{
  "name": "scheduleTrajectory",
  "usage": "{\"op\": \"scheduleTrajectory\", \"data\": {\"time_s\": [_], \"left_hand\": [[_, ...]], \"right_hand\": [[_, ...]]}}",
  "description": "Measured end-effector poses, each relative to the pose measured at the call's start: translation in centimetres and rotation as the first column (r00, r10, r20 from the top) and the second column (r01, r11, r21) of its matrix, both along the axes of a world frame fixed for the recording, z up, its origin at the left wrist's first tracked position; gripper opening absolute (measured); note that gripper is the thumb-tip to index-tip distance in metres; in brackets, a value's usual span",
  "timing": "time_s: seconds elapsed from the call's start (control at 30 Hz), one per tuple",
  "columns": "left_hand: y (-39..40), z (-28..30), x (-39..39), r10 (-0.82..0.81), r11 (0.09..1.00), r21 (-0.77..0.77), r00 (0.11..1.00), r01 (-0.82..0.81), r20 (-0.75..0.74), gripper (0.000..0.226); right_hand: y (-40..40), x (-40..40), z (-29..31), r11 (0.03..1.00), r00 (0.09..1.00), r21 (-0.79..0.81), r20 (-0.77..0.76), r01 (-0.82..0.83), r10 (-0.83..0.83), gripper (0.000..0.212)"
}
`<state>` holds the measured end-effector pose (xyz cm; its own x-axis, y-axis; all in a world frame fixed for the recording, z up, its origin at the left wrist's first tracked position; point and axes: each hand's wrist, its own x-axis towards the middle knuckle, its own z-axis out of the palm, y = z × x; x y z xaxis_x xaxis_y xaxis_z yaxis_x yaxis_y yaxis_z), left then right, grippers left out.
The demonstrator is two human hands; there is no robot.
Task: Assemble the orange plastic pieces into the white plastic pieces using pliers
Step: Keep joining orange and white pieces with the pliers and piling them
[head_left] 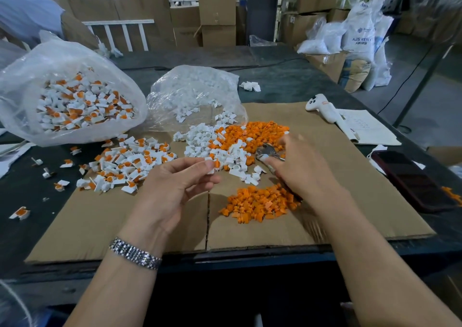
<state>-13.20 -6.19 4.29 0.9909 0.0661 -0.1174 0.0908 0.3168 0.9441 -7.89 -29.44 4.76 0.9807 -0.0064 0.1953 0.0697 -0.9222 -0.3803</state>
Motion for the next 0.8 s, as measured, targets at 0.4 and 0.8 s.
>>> {"op": "scheduleTrajectory", "data": {"time_s": [0.4,0.8], "left_hand": [[-0.4,-0.4,0.4,0.064,0.993,-0.093,0.997,-0.068,-0.049,0.016],[-0.3,-0.3,1.3,0.190,0.962,-0.199,0.982,-0.185,0.006,0.018]], "right_hand": [[-1.1,2.0,-1.6,0.946,0.963,-0.321,-0.264,-0.041,-0.048,0.040],[2.4,-1.9,4.7,0.751,0.773,0.660,-0.469,-0.016,0.428,0.015]]}}
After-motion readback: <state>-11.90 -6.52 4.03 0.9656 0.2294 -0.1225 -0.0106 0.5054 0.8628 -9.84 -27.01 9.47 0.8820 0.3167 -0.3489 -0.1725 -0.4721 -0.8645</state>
